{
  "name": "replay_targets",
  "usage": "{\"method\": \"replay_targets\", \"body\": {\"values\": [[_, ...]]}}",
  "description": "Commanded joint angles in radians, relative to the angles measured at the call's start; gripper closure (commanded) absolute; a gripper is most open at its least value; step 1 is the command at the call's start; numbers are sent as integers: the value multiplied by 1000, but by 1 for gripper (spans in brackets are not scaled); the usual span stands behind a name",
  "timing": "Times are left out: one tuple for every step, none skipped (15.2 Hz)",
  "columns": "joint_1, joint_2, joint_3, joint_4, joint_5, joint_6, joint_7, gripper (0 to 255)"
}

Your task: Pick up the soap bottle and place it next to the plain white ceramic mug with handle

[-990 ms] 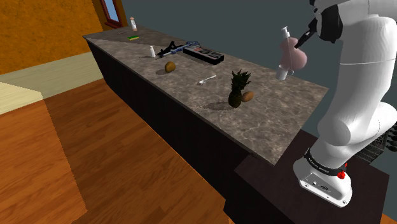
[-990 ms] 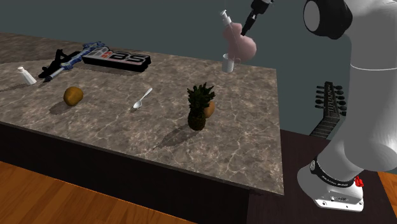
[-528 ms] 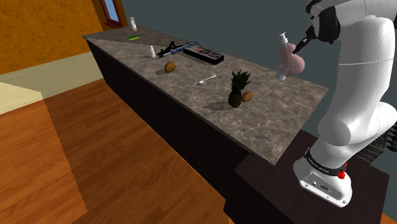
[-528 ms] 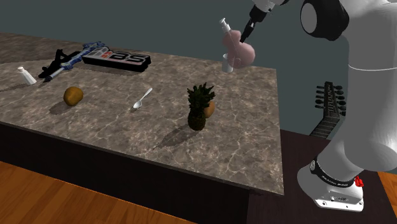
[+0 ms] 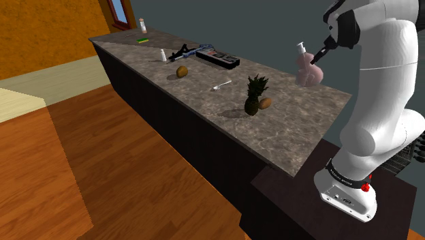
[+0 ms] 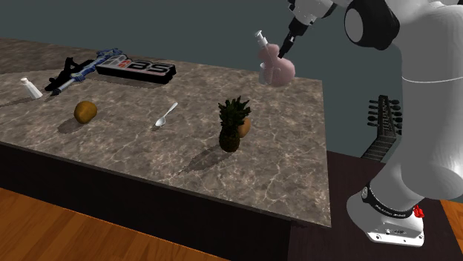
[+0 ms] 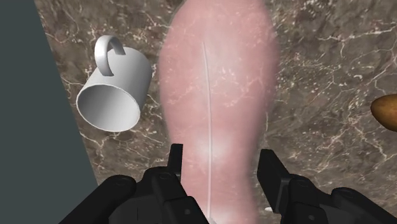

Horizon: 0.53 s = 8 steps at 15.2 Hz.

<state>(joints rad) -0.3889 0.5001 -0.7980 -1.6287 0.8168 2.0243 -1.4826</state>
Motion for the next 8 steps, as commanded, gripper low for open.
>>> {"method": "replay_targets", "body": {"values": [[-2,7,6,-15,12,18,-15,255],[-3,12,9,-21,18,26,-22,255],[-5,18,13,-26,25,34,-28,255],[-7,23,17,-31,32,42,-35,255],[-9,29,21,-36,38,50,-42,255],[-11,35,24,-41,45,58,-49,255],[-13,40,29,-45,52,65,-55,255],[-15,46,33,-49,59,73,-62,255]]}}
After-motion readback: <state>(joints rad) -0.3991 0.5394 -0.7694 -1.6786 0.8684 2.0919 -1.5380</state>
